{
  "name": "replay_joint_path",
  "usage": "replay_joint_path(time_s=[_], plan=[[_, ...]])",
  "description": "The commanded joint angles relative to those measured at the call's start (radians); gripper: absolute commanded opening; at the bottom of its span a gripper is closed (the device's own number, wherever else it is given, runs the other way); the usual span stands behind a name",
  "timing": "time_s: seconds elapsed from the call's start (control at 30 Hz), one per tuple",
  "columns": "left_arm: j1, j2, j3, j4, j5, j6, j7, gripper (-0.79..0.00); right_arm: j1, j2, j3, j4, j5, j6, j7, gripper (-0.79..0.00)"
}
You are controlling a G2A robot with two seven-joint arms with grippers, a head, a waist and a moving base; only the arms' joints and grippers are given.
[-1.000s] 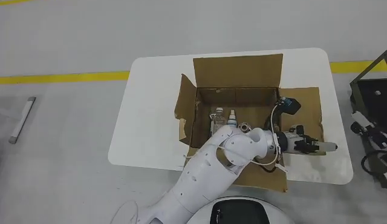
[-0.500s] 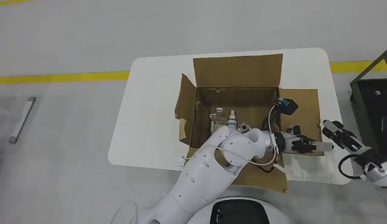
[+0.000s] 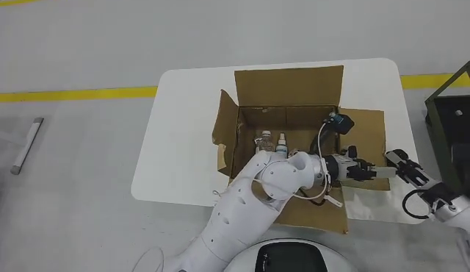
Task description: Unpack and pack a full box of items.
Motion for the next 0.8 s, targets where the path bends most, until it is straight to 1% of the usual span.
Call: replay_joint_path(time_s=[0.0, 0.1, 0.13, 0.2, 0.27, 0.3, 0.33, 0.4, 0.47, 0.53, 0.6, 0.77], plan=[[-0.011, 0.011, -0.019, -0.024, 0.073, -0.002, -0.026, 0.0, -0.004, 0.0, 0.001, -0.003, -0.002, -0.001, -0.004, -0.785], [-0.03, 0.033, -0.045, -0.071, 0.245, 0.006, -0.09, 0.0, -0.012, 0.0, 0.005, -0.009, -0.004, -0.002, -0.007, -0.785], [-0.036, 0.045, -0.048, -0.089, 0.353, 0.016, -0.139, 0.0, -0.015, 0.0, 0.009, -0.016, -0.003, 0.0, -0.007, -0.785], [-0.036, 0.056, -0.056, -0.111, 0.45, 0.049, -0.209, 0.0, -0.02, 0.001, 0.016, -0.031, -0.01, 0.0, -0.007, -0.785], [-0.046, 0.072, -0.047, -0.133, 0.624, 0.051, -0.302, 0.0, -0.027, 0.002, 0.023, -0.048, -0.018, -0.002, -0.009, -0.785], [-0.042, 0.075, -0.049, -0.141, 0.651, 0.056, -0.309, 0.0, -0.029, 0.002, 0.025, -0.051, -0.02, -0.002, -0.01, -0.785], [-0.038, 0.08, -0.054, -0.142, 0.706, 0.069, -0.323, 0.0, -0.032, 0.002, 0.027, -0.056, -0.022, -0.003, -0.012, -0.785], [-0.029, 0.09, -0.048, -0.157, 0.812, 0.065, -0.36, 0.0, -0.036, 0.002, 0.031, -0.065, -0.032, -0.005, -0.014, -0.785], [-0.016, 0.094, -0.054, -0.166, 0.845, 0.07, -0.38, 0.0, -0.037, 0.003, 0.033, -0.069, -0.034, -0.006, -0.016, -0.785], [-0.013, 0.101, -0.051, -0.165, 0.922, 0.054, -0.434, 0.0, -0.04, 0.003, 0.034, -0.074, -0.038, -0.006, -0.017, -0.785], [0.007, 0.102, -0.07, -0.177, 0.893, 0.077, -0.451, 0.0, -0.042, 0.003, 0.036, -0.077, -0.047, -0.008, -0.018, -0.785], [0.015, 0.104, -0.076, -0.185, 0.895, 0.071, -0.445, 0.0, -0.044, 0.004, 0.037, -0.085, -0.053, -0.006, -0.017, -0.785]])
